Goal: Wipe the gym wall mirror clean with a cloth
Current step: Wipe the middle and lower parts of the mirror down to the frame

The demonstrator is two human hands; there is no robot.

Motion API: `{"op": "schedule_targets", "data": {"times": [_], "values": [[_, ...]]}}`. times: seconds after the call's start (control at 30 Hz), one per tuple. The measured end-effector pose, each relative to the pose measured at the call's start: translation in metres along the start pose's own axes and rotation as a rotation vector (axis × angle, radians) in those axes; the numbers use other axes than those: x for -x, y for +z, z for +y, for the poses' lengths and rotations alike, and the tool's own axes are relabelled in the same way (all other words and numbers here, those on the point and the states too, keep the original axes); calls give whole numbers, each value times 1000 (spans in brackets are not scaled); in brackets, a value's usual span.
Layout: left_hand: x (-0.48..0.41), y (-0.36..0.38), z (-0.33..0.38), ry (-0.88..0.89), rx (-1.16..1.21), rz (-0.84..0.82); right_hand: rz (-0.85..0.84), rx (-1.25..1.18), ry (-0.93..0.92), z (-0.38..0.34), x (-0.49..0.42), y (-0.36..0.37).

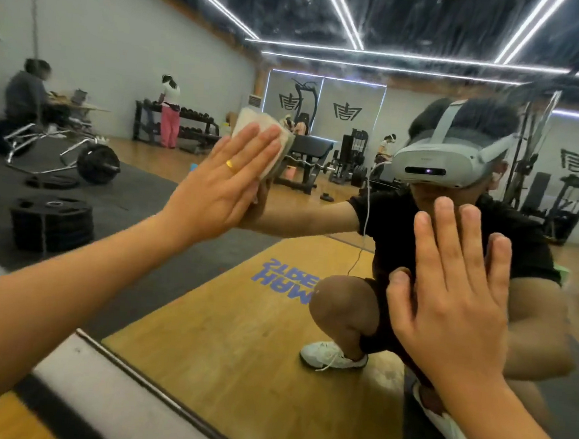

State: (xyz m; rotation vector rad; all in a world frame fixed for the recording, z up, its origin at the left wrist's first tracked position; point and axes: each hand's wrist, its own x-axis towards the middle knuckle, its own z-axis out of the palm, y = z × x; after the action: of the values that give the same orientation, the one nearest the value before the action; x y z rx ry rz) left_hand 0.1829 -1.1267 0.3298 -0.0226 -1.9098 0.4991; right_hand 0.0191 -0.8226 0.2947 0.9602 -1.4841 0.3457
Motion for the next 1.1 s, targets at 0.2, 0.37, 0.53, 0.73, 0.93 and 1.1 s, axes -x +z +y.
{"op": "schedule_targets", "data": {"times": [0.2,0.37,0.53,0.73,0.93,1.1], "values": [[-5,18,52,-458,206,203,-20,-118,27,-14,-7,-12],[-1,19,45,-440,182,217,-47,-250,-207,-64,-63,4],[6,-1,-15,-263,104,100,-129,20,-271,-90,-82,40],[-43,-11,-43,-824,270,352,-118,116,-269,-90,-84,48],[6,8,-6,-563,213,203,-128,122,-269,-90,-82,48],[-28,-5,-77,-1191,331,393,-118,103,-271,-91,-82,47]]}}
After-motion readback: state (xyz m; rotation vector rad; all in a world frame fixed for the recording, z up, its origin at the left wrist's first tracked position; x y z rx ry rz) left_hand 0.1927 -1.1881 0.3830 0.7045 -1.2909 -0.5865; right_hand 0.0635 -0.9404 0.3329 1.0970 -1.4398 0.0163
